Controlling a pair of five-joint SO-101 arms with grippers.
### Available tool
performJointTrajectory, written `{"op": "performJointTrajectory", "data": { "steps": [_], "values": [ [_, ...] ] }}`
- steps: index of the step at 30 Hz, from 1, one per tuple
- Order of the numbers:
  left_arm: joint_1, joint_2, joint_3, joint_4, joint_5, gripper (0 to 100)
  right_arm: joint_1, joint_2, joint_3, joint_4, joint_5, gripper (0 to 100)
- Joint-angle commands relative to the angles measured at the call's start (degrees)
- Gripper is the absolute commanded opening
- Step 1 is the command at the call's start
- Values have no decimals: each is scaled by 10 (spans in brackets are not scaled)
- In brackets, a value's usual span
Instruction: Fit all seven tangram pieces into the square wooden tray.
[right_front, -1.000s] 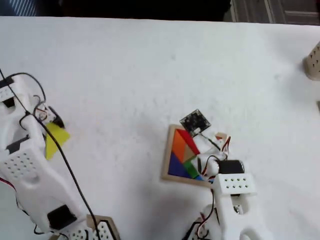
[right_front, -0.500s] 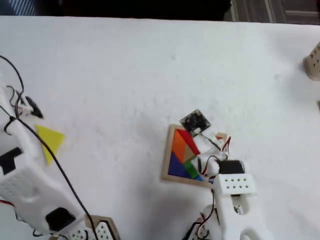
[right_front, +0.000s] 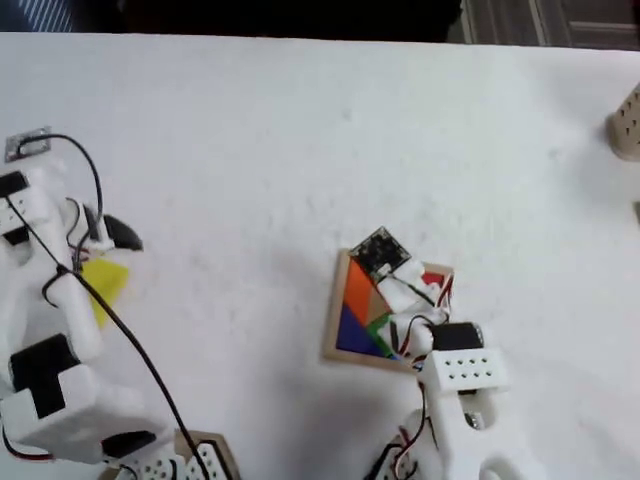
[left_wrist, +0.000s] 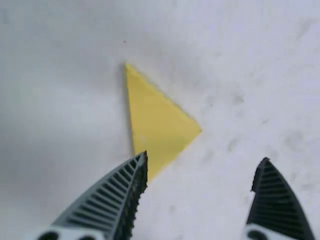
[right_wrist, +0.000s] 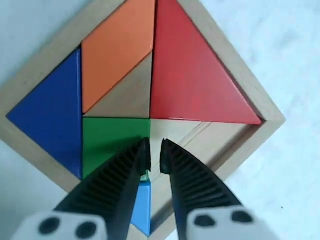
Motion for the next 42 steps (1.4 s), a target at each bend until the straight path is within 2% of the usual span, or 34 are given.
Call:
{"op": "performJointTrajectory", "data": {
  "steps": [1,9,23,35,42],
  "values": [
    [6,-15,34,-68,-3,334,-5,-15,-5,-8,5,45],
    [5,90,49,-202,-7,336,-5,-15,-4,-8,8,45],
    [-29,92,31,-94,-85,336,-6,-15,-4,-8,9,47],
    [-29,102,38,-92,-84,332,-6,-15,-4,-8,9,46],
    [-48,171,-7,-93,-83,332,-6,-15,-4,-6,9,45]
  ]
}}
